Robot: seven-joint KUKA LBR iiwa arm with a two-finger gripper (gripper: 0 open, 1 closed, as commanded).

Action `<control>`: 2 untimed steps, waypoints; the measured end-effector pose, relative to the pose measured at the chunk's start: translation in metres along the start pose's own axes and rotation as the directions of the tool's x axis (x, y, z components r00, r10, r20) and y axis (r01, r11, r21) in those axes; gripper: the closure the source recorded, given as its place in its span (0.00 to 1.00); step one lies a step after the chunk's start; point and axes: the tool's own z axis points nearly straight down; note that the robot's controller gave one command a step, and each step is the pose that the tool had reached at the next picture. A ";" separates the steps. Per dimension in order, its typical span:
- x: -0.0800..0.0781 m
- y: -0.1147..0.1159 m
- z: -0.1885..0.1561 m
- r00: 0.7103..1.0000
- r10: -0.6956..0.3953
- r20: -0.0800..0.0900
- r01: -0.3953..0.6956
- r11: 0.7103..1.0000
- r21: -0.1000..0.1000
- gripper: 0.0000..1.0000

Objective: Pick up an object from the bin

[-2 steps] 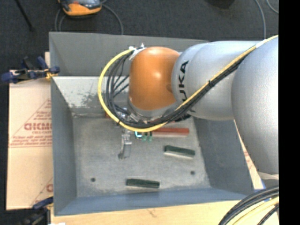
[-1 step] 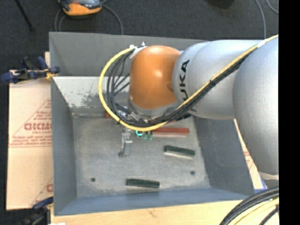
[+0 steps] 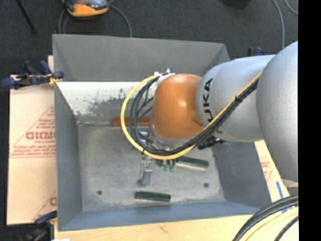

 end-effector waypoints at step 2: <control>0.035 -0.038 0.026 0.969 -0.249 -0.005 0.249 0.969 0.002 0.00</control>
Offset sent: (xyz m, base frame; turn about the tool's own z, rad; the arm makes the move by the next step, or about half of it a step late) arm -0.0360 -0.0471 -0.0366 -0.2702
